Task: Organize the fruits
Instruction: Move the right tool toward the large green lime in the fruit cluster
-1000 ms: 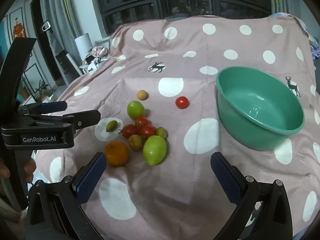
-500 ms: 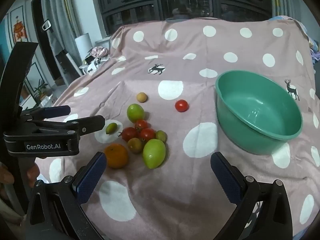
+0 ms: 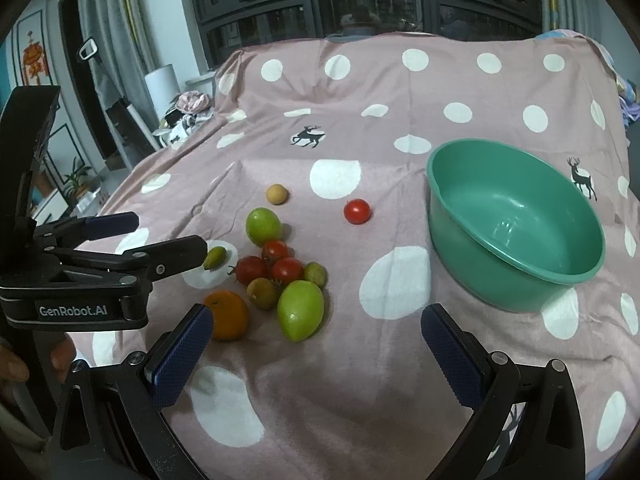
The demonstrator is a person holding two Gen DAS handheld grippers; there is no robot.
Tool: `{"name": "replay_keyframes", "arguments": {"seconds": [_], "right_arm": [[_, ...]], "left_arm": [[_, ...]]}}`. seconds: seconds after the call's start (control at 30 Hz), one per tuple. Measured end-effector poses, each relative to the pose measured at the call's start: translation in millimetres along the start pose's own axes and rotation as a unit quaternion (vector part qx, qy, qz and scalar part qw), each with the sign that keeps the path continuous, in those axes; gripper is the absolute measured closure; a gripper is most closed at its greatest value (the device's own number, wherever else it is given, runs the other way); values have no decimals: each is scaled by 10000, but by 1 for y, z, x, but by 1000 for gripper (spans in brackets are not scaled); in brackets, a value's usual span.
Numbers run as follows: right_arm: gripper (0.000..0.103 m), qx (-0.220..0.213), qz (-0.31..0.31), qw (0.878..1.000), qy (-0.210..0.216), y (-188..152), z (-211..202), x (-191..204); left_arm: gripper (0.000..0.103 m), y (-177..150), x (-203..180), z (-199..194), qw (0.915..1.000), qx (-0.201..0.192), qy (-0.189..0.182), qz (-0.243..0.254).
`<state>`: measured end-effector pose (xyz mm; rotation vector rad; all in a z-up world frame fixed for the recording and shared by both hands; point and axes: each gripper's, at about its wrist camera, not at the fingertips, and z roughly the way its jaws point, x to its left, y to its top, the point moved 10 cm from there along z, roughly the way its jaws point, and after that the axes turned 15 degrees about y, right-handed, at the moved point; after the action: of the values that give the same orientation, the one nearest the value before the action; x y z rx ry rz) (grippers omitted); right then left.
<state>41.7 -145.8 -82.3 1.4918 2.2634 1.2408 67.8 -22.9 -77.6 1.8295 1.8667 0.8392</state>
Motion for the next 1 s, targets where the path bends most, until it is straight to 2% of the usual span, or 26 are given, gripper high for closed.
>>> {"name": "replay_keyframes", "arguments": {"seconds": [0.27, 0.53, 0.67, 0.73, 0.87, 1.0], "right_arm": [[0, 25, -13, 10000, 12, -3, 4, 0], [0, 41, -40, 10000, 38, -4, 6, 1], [0, 80, -54, 9999, 94, -7, 8, 3], [0, 104, -63, 9999, 119, -8, 9, 3], [0, 173, -80, 9997, 171, -11, 13, 5], [0, 265, -67, 9994, 227, -15, 18, 4]], "left_arm": [[0, 1, -5, 1, 9997, 35, -238, -33], [0, -1, -1, -5, 9943, 39, -1006, -344], [0, -2, 3, -8, 9822, 199, -1735, -693], [0, -4, 12, -3, 9802, 312, -1722, -929], [0, -8, 24, 2, 9854, 386, -1415, -861], [0, -13, 30, 1, 9833, 357, -1535, -915]]}}
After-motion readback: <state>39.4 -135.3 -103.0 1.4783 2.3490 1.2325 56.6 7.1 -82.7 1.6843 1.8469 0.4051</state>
